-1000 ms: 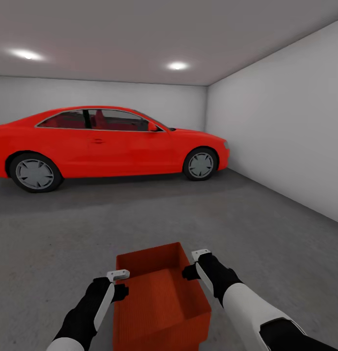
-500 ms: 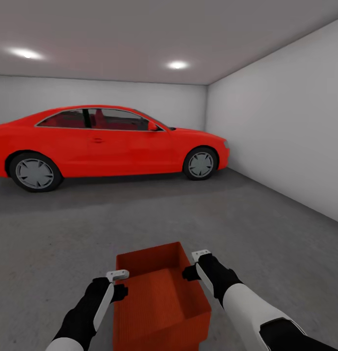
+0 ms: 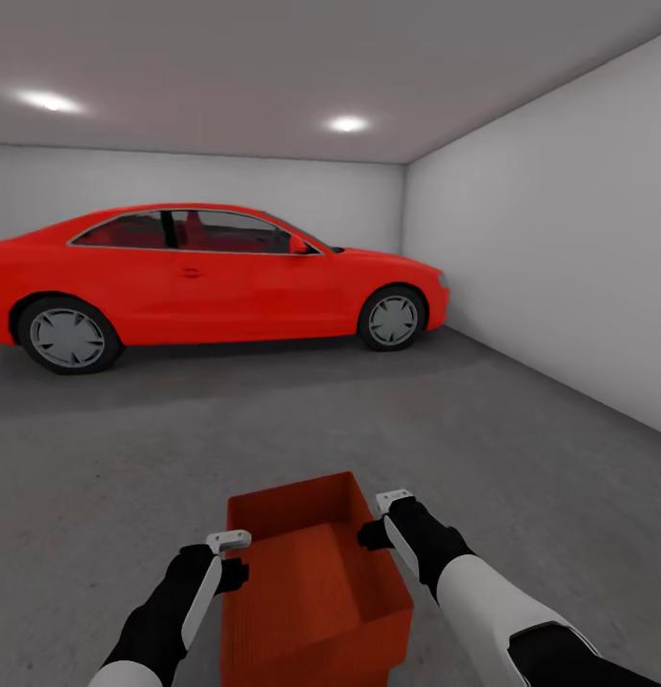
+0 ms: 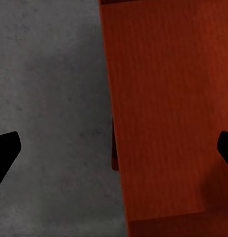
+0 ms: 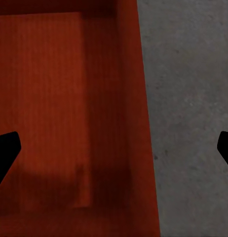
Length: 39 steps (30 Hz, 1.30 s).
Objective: Move the two storage containers from the living room to the garage. In the garage, place one container on the floor and stack the other container on top of it (either order is fine).
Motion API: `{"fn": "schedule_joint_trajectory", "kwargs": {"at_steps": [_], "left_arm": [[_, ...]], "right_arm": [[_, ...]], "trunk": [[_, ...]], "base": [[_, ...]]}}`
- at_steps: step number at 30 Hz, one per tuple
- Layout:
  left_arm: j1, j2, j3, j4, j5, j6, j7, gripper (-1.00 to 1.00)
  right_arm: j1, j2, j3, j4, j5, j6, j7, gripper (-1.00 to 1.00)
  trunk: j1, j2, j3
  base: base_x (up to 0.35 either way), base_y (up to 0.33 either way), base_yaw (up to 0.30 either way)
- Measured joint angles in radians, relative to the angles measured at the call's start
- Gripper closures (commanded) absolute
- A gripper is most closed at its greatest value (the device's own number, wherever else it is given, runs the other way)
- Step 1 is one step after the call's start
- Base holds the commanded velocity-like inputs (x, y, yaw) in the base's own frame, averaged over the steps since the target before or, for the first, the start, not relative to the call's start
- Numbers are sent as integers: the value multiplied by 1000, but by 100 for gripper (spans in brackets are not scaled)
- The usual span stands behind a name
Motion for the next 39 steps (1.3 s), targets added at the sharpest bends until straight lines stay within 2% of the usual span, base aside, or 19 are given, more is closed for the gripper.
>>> {"fn": "schedule_joint_trajectory", "kwargs": {"at_steps": [39], "left_arm": [[0,5,4,-5,0,2,0,-100]], "right_arm": [[0,-3,1,-1,-1,6,0,-100]], "trunk": [[0,0,-14]], "base": [[0,0,0]]}}
